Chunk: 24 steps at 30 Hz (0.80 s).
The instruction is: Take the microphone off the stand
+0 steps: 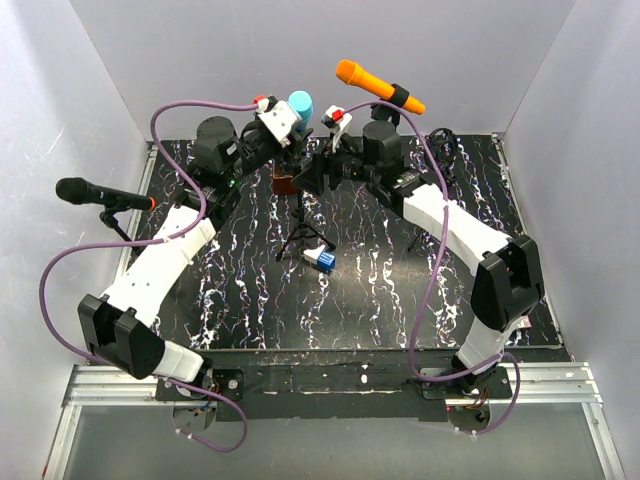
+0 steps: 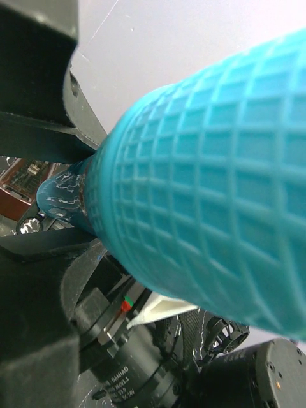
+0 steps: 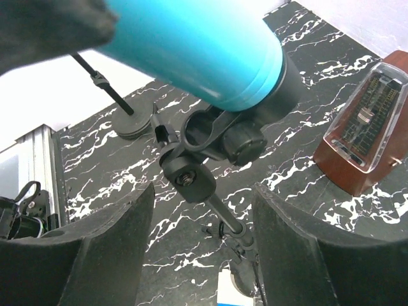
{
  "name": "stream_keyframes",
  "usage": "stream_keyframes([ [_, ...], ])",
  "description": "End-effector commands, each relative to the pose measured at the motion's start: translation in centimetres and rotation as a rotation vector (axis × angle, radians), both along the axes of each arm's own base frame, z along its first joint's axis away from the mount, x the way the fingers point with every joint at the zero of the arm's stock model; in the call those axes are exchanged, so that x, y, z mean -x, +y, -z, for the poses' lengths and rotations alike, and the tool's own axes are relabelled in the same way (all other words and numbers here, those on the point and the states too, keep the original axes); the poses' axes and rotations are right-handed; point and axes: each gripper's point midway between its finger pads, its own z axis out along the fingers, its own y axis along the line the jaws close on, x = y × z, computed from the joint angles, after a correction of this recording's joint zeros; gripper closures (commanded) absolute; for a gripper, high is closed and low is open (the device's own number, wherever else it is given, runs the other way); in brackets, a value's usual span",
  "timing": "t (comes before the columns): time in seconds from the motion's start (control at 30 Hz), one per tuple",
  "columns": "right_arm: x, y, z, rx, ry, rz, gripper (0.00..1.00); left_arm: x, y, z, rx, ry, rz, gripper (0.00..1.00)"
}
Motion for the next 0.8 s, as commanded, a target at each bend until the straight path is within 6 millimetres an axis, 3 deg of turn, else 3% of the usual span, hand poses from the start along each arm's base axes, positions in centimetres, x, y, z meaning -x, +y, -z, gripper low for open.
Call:
stream_keyframes([
  [0.0,-0.5,1.3,-3.3,-0.079,-0.057,-0.026,0.33,1.4,1.0,-2.9,0.037,-0.037,-0.018,1.00],
  [0.3,-1.7,1.7,-0.2,-0.047,0.013,0.007,0.64,0.9,1.5,-3.2,0.070,-0.024,-0.056,1.00],
  [0.53,-1.6,1.9,1.7,-0.034,0.058,-0.004,0.97,1.5,1.3,-4.4,0.088,-0.028,-0.035,1.00],
  [0.77,-1.7,2.1,2.5,-0.018,0.051,-0.014,0.99,1.5,1.6,-5.4,0.094,-0.044,-0.049,1.00],
])
